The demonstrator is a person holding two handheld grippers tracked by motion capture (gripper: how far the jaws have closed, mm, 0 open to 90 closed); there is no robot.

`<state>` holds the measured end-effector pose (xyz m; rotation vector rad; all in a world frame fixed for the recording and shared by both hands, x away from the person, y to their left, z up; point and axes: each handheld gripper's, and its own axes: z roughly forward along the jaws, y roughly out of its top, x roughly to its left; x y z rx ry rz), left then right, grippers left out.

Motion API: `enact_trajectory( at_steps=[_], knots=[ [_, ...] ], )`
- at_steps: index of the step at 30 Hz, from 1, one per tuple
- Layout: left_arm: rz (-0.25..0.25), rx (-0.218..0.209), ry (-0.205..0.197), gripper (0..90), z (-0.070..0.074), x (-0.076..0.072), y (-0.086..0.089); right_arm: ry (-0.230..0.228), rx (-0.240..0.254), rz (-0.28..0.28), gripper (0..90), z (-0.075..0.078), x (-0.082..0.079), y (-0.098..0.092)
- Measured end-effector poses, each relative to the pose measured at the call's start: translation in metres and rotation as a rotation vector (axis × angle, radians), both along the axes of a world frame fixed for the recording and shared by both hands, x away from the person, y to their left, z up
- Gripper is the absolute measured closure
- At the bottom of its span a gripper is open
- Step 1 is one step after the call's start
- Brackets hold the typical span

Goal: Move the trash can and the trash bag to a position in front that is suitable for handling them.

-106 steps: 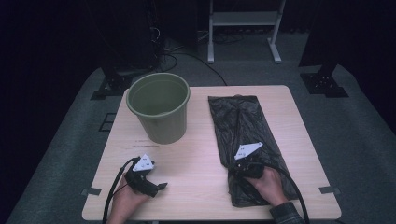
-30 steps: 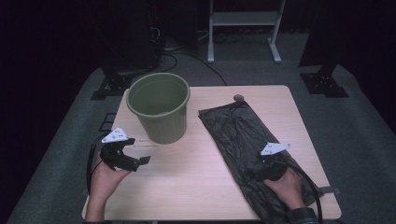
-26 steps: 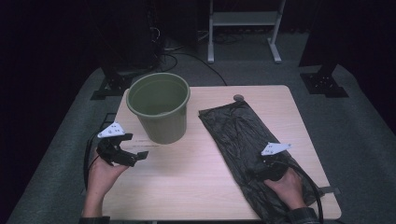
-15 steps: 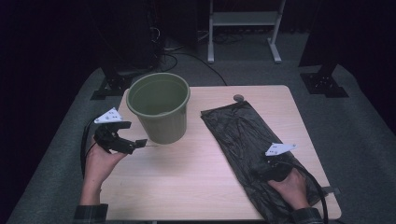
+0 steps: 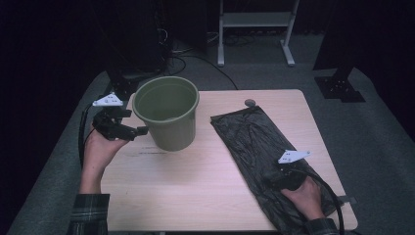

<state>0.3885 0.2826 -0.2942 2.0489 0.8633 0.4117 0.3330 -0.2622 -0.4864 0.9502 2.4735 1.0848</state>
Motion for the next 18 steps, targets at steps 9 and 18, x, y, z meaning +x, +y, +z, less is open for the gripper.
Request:
enact_trajectory(
  at_steps=[9, 18],
  knots=[
    [0.029, 0.003, 0.008, 0.0, 0.008, 0.028, 0.007, 0.001, 0.0, -0.001, 12.6, 0.0, 0.0, 0.0],
    [0.04, 0.0, 0.033, 0.0, 0.003, 0.053, 0.009, -0.001, 0.001, 0.0, 12.6, 0.0, 0.0, 0.0]
  ],
)
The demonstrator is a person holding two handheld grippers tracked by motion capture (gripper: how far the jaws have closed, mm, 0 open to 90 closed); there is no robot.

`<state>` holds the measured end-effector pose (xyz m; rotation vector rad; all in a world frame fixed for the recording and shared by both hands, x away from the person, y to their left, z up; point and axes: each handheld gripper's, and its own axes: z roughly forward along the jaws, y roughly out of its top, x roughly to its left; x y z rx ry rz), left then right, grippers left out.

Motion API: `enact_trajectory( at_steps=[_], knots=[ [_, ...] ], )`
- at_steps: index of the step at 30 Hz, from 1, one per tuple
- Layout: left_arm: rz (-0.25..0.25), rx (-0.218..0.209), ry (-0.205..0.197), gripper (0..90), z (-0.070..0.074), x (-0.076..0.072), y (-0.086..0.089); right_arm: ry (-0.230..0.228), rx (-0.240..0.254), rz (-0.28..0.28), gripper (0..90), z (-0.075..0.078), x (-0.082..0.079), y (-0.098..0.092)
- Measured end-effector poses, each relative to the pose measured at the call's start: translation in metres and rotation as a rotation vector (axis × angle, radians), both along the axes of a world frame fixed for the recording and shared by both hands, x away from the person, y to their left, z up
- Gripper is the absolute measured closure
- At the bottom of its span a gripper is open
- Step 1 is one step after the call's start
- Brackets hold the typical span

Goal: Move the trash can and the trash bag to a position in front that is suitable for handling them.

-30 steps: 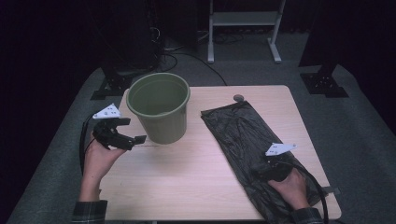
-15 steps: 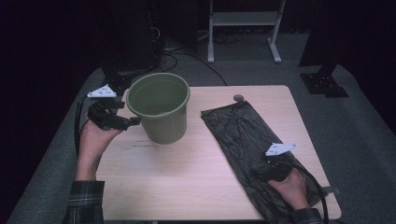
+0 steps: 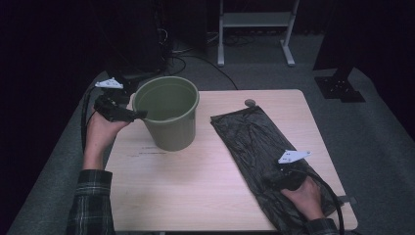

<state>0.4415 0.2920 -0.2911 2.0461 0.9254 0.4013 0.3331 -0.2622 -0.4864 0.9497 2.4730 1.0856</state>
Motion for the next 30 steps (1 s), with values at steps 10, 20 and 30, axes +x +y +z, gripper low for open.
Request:
enact_trajectory(
  at_steps=[10, 20, 30],
  knots=[
    [0.029, 0.03, 0.039, 0.0, -0.016, 0.018, -0.001, 0.001, -0.001, 0.0, 12.6, 0.0, 0.0, 0.0],
    [0.021, 0.036, 0.063, 0.0, -0.023, 0.024, -0.011, 0.001, -0.002, -0.006, 12.4, 0.0, 0.0, 0.0],
    [-0.027, 0.058, 0.072, 0.0, -0.024, 0.013, -0.027, 0.001, -0.002, -0.022, 12.1, 0.0, 0.0, 0.0]
  ],
)
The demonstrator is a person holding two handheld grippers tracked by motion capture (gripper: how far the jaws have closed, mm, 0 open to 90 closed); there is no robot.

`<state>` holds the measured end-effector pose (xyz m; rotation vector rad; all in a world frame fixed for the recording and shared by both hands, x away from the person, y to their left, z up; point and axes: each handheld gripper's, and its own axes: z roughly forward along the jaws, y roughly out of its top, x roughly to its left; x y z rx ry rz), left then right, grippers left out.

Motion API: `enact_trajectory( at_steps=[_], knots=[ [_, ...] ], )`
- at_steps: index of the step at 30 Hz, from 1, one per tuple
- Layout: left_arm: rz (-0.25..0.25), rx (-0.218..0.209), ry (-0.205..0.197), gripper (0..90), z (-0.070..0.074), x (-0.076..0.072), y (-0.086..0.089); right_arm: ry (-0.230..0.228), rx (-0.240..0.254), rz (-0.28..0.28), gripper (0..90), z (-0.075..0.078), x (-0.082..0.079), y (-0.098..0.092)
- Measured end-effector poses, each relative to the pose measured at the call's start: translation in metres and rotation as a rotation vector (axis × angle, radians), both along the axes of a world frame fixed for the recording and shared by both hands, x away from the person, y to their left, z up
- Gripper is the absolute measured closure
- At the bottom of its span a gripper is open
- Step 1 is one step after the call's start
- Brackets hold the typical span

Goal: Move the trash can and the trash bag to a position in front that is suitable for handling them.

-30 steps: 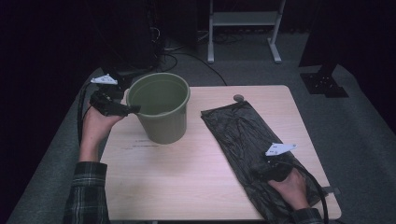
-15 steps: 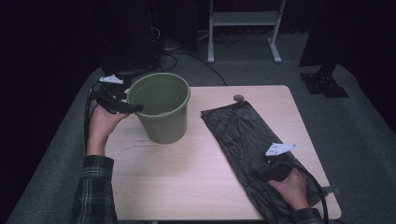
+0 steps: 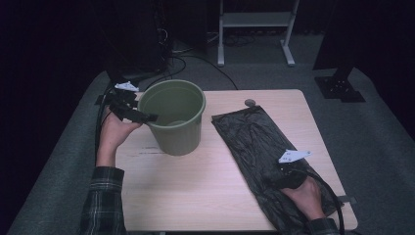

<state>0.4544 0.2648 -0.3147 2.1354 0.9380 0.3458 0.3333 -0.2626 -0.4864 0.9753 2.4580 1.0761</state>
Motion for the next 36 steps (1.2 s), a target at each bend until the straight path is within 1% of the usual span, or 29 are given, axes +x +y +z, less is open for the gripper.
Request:
enact_trajectory(
  at_steps=[4, 13, 19, 25, 29, 33, 36],
  knots=[
    [-0.033, -0.038, 0.003, 0.0, -0.003, -0.009, -0.004, -0.001, -0.001, 0.0, 12.3, 0.0, 0.0, 0.0],
    [-0.097, -0.079, -0.005, 0.0, -0.006, -0.034, -0.015, 0.0, 0.001, -0.002, 12.3, 0.0, 0.0, 0.0],
    [-0.136, -0.087, -0.011, 0.0, -0.007, -0.052, -0.028, 0.0, 0.001, -0.002, 12.3, 0.0, 0.0, 0.0],
    [-0.2, -0.11, -0.015, 0.0, -0.01, -0.069, -0.041, 0.001, 0.001, -0.002, 12.3, 0.0, 0.0, 0.0],
    [-0.231, -0.115, -0.012, 0.0, -0.01, -0.08, -0.049, -0.001, 0.001, -0.001, 12.3, 0.0, 0.0, 0.0],
    [-0.246, -0.126, -0.012, 0.0, -0.011, -0.09, -0.055, 0.0, 0.001, -0.001, 12.3, 0.0, 0.0, 0.0],
    [-0.257, -0.142, -0.011, 0.0, -0.013, -0.098, -0.059, 0.0, 0.001, -0.002, 12.3, 0.0, 0.0, 0.0]
  ],
)
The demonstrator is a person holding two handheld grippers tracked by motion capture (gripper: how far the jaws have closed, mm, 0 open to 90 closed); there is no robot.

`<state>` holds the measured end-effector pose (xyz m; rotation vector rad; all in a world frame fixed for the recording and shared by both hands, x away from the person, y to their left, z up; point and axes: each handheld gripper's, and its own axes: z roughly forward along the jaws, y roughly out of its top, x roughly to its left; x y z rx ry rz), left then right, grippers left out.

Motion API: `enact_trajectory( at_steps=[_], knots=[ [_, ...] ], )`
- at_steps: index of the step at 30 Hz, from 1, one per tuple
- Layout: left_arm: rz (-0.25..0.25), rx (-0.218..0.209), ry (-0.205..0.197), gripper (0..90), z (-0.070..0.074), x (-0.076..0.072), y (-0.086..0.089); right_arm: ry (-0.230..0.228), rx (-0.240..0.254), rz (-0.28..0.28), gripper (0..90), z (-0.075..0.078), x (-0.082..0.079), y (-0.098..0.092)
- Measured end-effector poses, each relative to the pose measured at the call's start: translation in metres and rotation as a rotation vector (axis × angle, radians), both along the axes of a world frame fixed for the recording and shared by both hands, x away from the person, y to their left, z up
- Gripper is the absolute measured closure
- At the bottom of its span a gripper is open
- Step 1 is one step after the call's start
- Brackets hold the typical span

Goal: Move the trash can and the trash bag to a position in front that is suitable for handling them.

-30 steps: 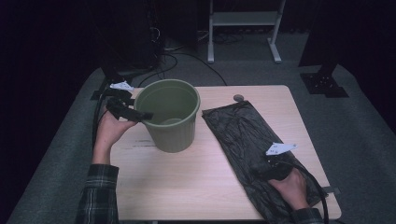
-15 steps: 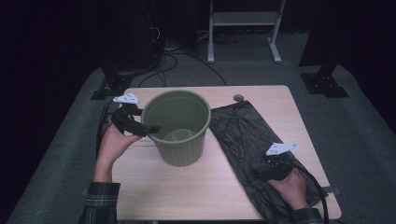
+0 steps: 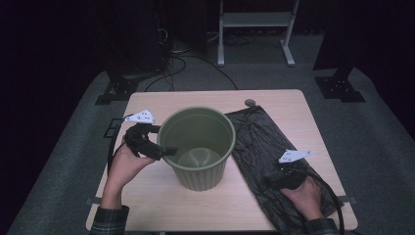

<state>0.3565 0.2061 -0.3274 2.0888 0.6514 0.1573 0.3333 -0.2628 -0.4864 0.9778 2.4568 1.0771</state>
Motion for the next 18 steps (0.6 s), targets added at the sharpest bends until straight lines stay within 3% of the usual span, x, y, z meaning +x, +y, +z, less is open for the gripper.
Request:
enact_trajectory(
  at_steps=[10, 18],
  knots=[
    [-0.039, 0.017, -0.002, 0.0, 0.001, -0.023, -0.017, -0.001, 0.0, 0.0, 12.3, 0.0, 0.0, 0.0],
    [-0.021, 0.035, 0.006, 0.0, 0.007, -0.02, -0.018, -0.001, 0.0, 0.0, 12.3, 0.0, 0.0, 0.0]
  ],
)
